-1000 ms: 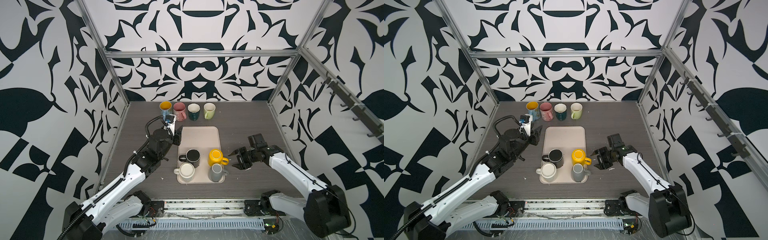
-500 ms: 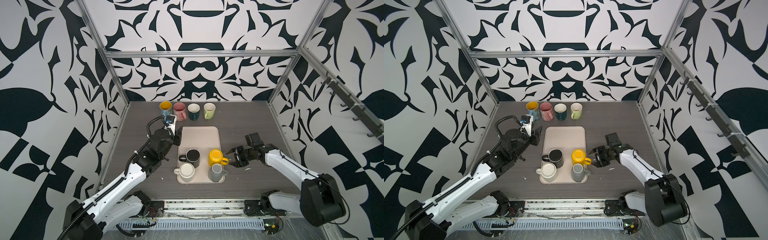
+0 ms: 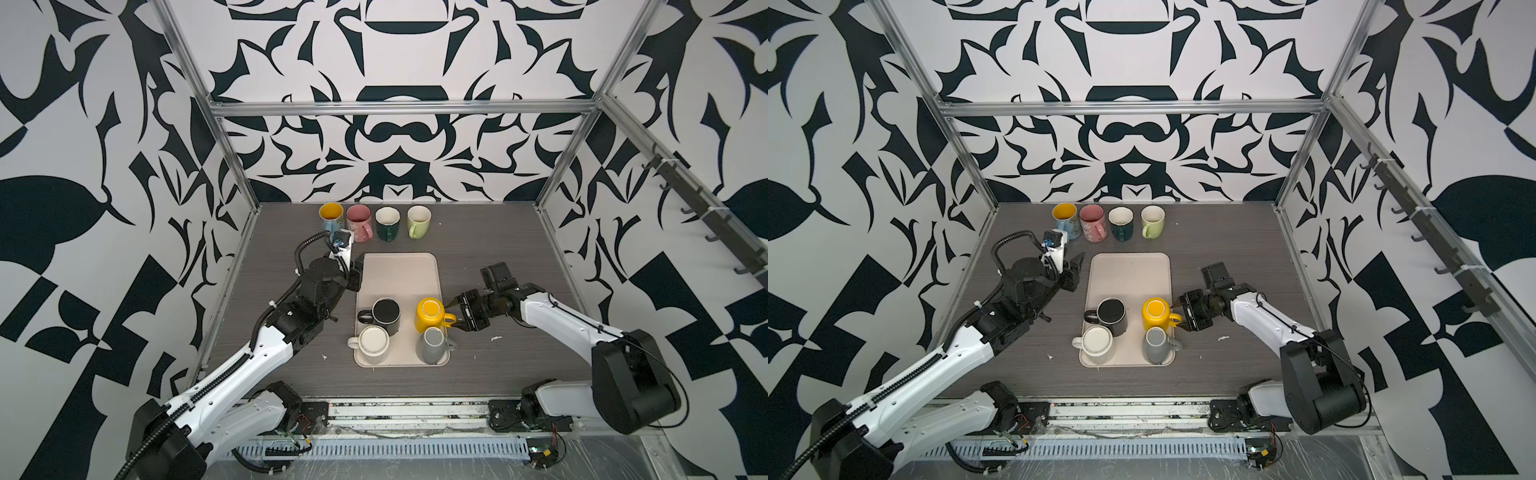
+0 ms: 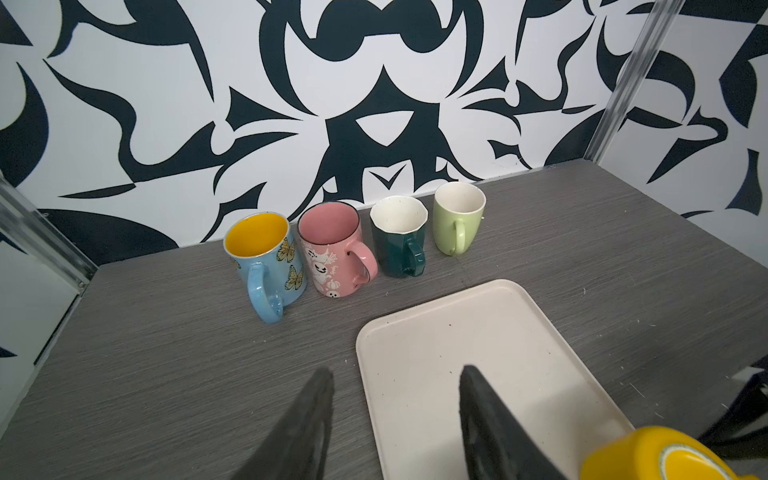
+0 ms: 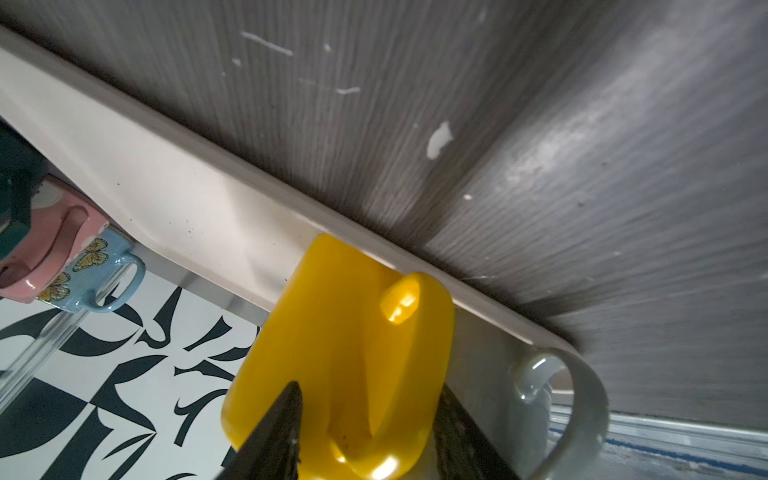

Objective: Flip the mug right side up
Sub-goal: 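Grasp the yellow mug with the right gripper and lift it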

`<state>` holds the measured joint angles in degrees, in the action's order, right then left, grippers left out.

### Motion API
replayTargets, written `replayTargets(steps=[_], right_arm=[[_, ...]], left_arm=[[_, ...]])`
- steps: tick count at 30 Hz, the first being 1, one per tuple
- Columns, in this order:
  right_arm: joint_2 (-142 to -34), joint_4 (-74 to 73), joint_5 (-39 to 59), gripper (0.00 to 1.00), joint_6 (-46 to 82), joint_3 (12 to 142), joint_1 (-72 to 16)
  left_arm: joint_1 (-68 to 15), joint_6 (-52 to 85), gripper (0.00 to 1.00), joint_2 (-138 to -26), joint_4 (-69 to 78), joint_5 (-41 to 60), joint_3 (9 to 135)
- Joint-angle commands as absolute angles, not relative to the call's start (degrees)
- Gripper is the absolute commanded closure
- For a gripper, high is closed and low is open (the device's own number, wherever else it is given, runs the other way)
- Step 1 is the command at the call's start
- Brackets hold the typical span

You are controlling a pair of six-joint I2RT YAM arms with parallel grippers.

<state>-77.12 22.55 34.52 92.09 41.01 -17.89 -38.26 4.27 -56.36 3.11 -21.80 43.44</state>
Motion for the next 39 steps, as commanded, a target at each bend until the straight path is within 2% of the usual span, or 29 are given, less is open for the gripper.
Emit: replayTargets(steps=[1, 6, 22, 31, 39], right_arm=[[-77.4, 21.8, 35.0, 0.53, 92.1, 43.9, -18.3], [-78.3, 21.8, 35.6, 0.61, 92.1, 44.3, -18.5], [-82.9, 21.8, 37.2, 0.62, 91.3, 47.0, -19.1], [-85.5, 20.6, 38.0, 0.73, 91.0, 47.7, -19.6], [-87.3, 19.1, 38.7, 0.93, 90.9, 48.9, -19.6]], left_arm=[[-38.4, 3.9, 0.48, -56.2, 3.0, -22.8, 41.9], [-38.4, 3.8, 0.48, -56.2, 3.0, -23.4, 41.7], [-38.4, 3.2, 0.48, -56.6, 2.5, -24.3, 41.6], [-38.4, 2.8, 0.48, -57.7, 2.2, -24.4, 42.4], [-38.4, 2.5, 0.48, -58.2, 2.0, -24.4, 42.7]])
